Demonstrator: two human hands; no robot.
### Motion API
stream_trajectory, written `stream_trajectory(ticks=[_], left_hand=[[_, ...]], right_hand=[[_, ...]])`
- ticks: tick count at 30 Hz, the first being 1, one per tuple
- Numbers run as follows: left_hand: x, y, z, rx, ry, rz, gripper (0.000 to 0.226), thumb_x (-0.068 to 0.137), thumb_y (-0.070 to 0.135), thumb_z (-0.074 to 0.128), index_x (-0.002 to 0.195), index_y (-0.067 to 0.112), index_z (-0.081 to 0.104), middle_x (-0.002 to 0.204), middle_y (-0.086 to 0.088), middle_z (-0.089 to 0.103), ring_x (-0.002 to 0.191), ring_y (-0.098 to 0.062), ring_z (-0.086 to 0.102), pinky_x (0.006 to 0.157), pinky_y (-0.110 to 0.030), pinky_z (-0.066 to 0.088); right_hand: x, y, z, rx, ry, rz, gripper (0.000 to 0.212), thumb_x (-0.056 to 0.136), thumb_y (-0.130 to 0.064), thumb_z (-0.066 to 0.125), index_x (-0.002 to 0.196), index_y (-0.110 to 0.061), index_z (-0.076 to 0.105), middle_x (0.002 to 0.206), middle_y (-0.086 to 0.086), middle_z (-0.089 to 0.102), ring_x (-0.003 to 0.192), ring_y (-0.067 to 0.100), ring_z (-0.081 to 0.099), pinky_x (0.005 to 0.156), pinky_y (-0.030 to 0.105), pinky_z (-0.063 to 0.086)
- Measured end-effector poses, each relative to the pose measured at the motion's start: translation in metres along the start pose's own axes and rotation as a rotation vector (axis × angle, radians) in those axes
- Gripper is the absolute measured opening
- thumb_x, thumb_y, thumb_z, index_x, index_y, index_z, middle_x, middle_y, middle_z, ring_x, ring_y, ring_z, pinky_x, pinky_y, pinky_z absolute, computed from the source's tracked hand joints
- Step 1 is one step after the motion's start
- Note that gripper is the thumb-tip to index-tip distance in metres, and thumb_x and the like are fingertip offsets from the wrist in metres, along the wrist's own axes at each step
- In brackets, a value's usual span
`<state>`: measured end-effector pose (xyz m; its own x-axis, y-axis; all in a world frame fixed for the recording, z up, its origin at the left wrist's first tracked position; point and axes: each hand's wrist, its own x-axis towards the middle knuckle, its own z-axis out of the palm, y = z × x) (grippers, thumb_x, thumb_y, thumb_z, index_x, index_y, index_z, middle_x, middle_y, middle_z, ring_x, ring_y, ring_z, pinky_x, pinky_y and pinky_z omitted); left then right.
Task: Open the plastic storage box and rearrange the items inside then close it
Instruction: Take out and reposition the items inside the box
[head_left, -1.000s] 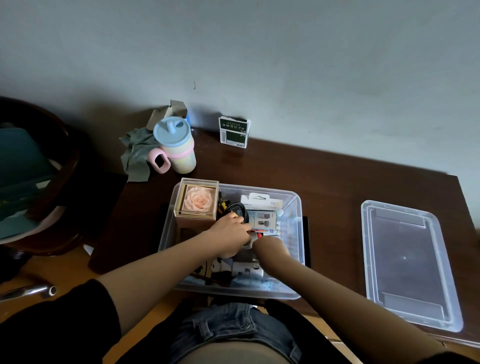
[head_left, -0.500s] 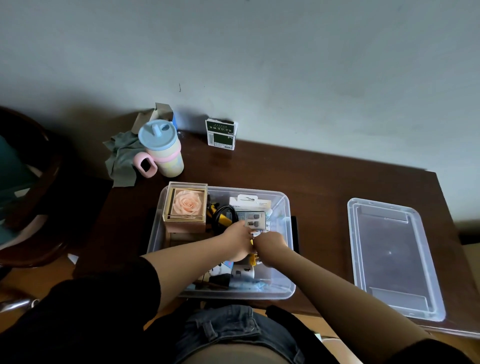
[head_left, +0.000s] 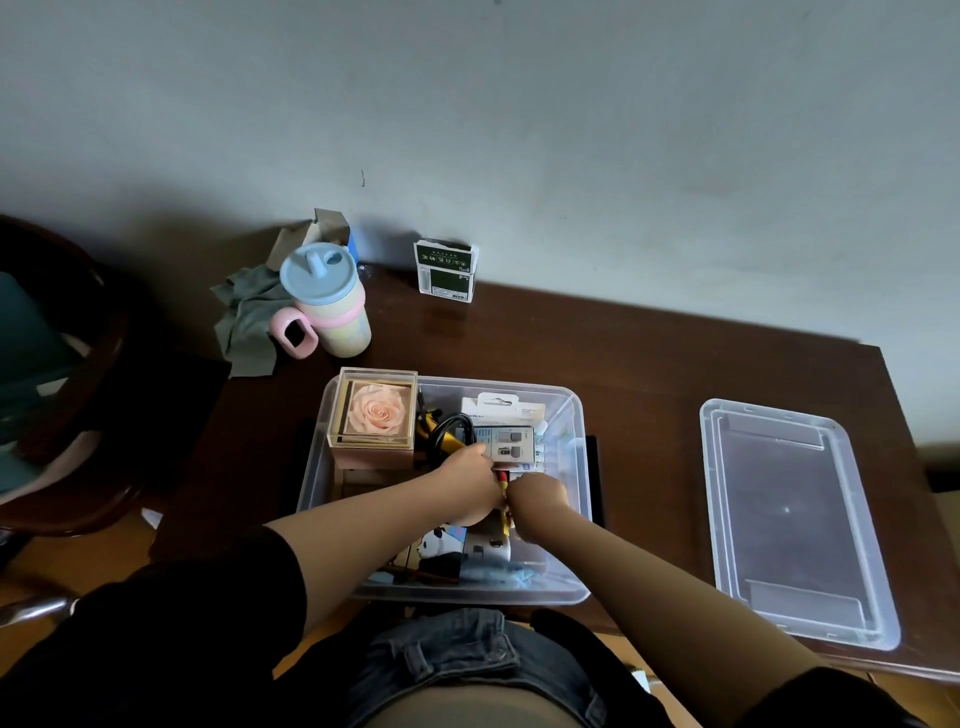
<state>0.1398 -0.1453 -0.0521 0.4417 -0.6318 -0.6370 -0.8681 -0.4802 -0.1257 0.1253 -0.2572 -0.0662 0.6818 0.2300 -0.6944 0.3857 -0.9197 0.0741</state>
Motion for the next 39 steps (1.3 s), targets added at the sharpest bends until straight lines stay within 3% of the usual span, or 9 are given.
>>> stream_trajectory(ticks=[11,16,19,22,25,29,31,34,39], left_hand=[[-0.008,-0.005,-0.001,-0.158,0.067,-0.001,0.037,0.096,0.013,0.042,0.126,0.028,0.058,0.126,0.001,0.059,0.119,-0.024,0.050,0.103,-0.035,0.030],[-0.040,-0.007,0.000,-0.297,0.290,-0.097,0.033,0.090,0.002,0.045,0.114,0.014,0.063,0.114,-0.006,0.057,0.108,-0.027,0.051,0.100,-0.037,0.034],[-0.068,-0.011,-0.001,-0.429,0.470,-0.155,0.031,0.088,0.001,0.045,0.109,0.011,0.064,0.104,-0.006,0.058,0.100,-0.025,0.052,0.096,-0.035,0.037],[-0.091,-0.010,0.007,-0.547,0.677,-0.178,0.019,0.085,0.007,0.057,0.098,0.013,0.070,0.093,-0.002,0.064,0.086,-0.020,0.060,0.076,-0.032,0.048],[-0.107,-0.008,0.016,-0.940,0.441,-0.196,0.028,0.094,0.037,0.052,0.117,0.025,0.063,0.112,0.009,0.060,0.098,-0.009,0.058,0.081,-0.028,0.049],[-0.110,-0.009,0.031,-0.978,0.106,-0.169,0.060,0.084,0.050,0.064,0.137,0.028,0.045,0.130,0.006,0.050,0.116,-0.011,0.048,0.095,-0.026,0.041],[-0.109,-0.007,0.036,-0.889,0.067,-0.219,0.071,0.079,0.046,0.069,0.140,0.025,0.039,0.136,0.004,0.045,0.121,-0.014,0.043,0.099,-0.029,0.039],[-0.101,0.000,0.038,-0.851,0.050,-0.269,0.073,0.077,0.038,0.072,0.140,0.023,0.039,0.137,-0.001,0.043,0.122,-0.020,0.044,0.098,-0.033,0.042],[-0.098,-0.002,0.041,-1.115,0.176,-0.327,0.071,0.073,0.028,0.078,0.136,0.021,0.046,0.134,0.000,0.050,0.121,-0.017,0.048,0.099,-0.028,0.042]], right_hand=[[-0.004,0.000,0.000,0.118,-0.010,0.032,0.029,0.090,-0.002,0.052,0.118,-0.004,0.058,0.121,0.012,0.060,0.112,0.028,0.058,0.087,0.032,0.048],[-0.005,0.008,-0.011,0.286,-0.003,-0.029,0.008,0.084,-0.005,0.054,0.084,-0.003,0.062,0.103,0.016,0.068,0.097,0.030,0.065,0.075,0.030,0.048],[-0.005,0.011,-0.016,0.453,0.010,-0.057,0.020,0.081,-0.006,0.053,0.087,0.003,0.070,0.090,0.020,0.072,0.085,0.031,0.069,0.077,0.031,0.054],[-0.006,0.012,-0.017,0.560,-0.057,-0.143,0.019,0.082,-0.009,0.057,0.088,-0.002,0.073,0.088,0.018,0.073,0.065,0.021,0.066,0.064,0.024,0.054],[-0.005,0.008,-0.016,0.674,-0.224,-0.221,0.018,0.088,-0.010,0.059,0.099,-0.005,0.072,0.096,0.018,0.072,0.059,0.012,0.061,0.052,0.014,0.052],[-0.003,-0.004,-0.016,0.734,-0.301,-0.276,0.027,0.093,-0.009,0.055,0.118,-0.005,0.063,0.111,0.019,0.068,0.075,0.015,0.066,0.074,0.025,0.056],[-0.005,-0.010,-0.020,0.815,-0.379,-0.287,0.035,0.097,-0.006,0.047,0.131,0.000,0.051,0.122,0.024,0.061,0.095,0.026,0.068,0.086,0.032,0.055],[-0.011,-0.013,-0.027,1.075,-0.536,-0.236,0.042,0.101,-0.016,0.041,0.138,0.004,0.037,0.140,0.030,0.040,0.113,0.042,0.058,0.087,0.038,0.053],[-0.021,-0.016,-0.028,1.257,-0.616,-0.136,0.066,0.095,-0.042,0.051,0.147,-0.008,0.028,0.155,0.016,0.019,0.130,0.044,0.040,0.090,0.045,0.053]])
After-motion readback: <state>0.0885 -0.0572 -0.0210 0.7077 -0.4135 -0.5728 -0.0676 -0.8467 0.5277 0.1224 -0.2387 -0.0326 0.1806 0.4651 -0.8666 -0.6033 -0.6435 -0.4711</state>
